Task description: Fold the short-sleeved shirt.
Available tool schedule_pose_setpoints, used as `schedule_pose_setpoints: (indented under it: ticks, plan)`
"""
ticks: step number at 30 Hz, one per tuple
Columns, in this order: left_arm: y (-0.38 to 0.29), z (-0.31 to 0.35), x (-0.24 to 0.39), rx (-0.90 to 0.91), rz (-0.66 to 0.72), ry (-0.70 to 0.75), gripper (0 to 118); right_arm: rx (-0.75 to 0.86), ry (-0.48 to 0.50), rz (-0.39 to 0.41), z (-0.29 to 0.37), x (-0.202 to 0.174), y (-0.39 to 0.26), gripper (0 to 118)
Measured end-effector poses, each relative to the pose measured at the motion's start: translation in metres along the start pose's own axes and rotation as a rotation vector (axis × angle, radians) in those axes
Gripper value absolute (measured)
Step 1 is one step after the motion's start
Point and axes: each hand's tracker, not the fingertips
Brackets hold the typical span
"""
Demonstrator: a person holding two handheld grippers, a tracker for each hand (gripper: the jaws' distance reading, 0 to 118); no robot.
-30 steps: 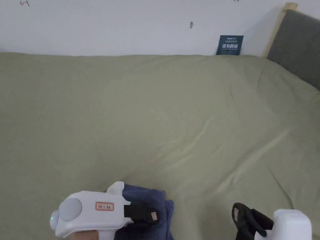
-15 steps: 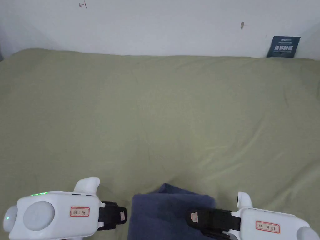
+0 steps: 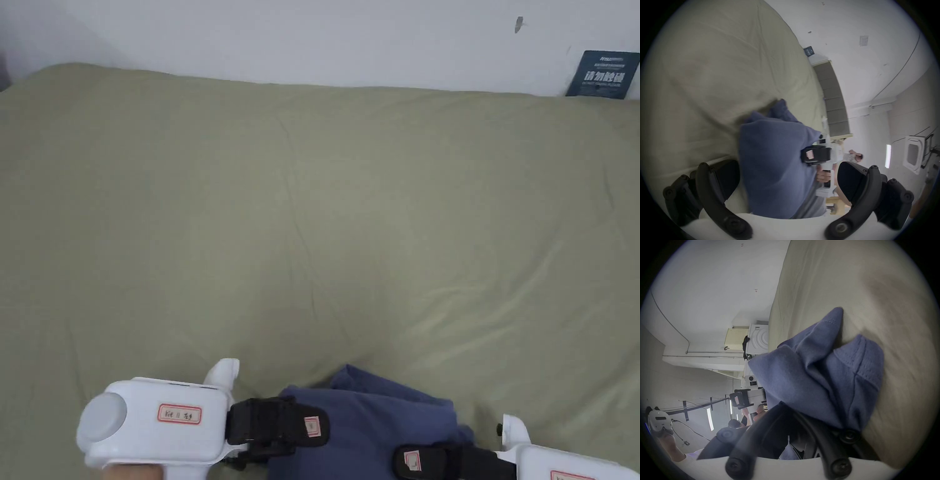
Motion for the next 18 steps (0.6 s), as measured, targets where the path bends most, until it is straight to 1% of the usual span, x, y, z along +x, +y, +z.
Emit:
schedule_pose_setpoints:
  ticks: [1,2,3,4,5,6,7,8,9,12,13,16,18]
  plan:
    - [0.002,-0.006,-0.001,-0.022,0.007,-0.031,118,0.001,0.002,-0.005,0.0,0.001,0.001,2]
    - [0.003,-0.015,-0.001,-0.032,-0.003,0.0,114,0.002,0.006,-0.009,0.0,0.001,0.001,2]
    - [0.003,-0.02,0.001,-0.041,-0.029,0.019,106,0.002,0.007,-0.01,0.0,0.001,0.001,2]
    - [0.001,-0.02,0.004,-0.056,-0.061,0.061,85,0.004,0.007,-0.011,0.0,0.001,0.001,2]
    - [0.001,-0.018,0.006,-0.054,-0.072,0.107,51,0.008,0.011,-0.015,0.0,0.001,0.001,2]
    - [0.002,-0.016,0.005,-0.048,-0.077,0.169,28,0.012,0.01,-0.015,0.001,-0.001,0.0,2]
    - [0.002,-0.017,0.002,-0.054,-0.08,0.19,28,0.021,0.012,-0.011,0.001,-0.003,-0.001,2]
    - [0.002,-0.014,0.0,-0.056,-0.038,0.147,28,0.033,0.0,0.0,0.0,-0.008,-0.002,2]
    - [0.002,-0.01,0.002,-0.048,-0.036,0.126,28,0.038,-0.024,0.018,0.0,-0.015,-0.003,2]
    - [0.005,0.002,0.007,-0.038,-0.061,0.15,28,0.045,-0.049,0.08,-0.001,-0.034,-0.008,2]
    - [0.006,0.011,0.008,-0.03,-0.061,0.156,28,0.048,-0.046,0.085,0.001,-0.036,-0.007,2]
    - [0.019,0.063,0.008,0.02,-0.085,0.231,28,0.074,-0.032,0.12,0.003,-0.054,-0.007,2]
    - [0.028,0.116,0.001,0.066,-0.077,0.321,28,0.101,-0.031,0.15,0.006,-0.065,-0.005,2]
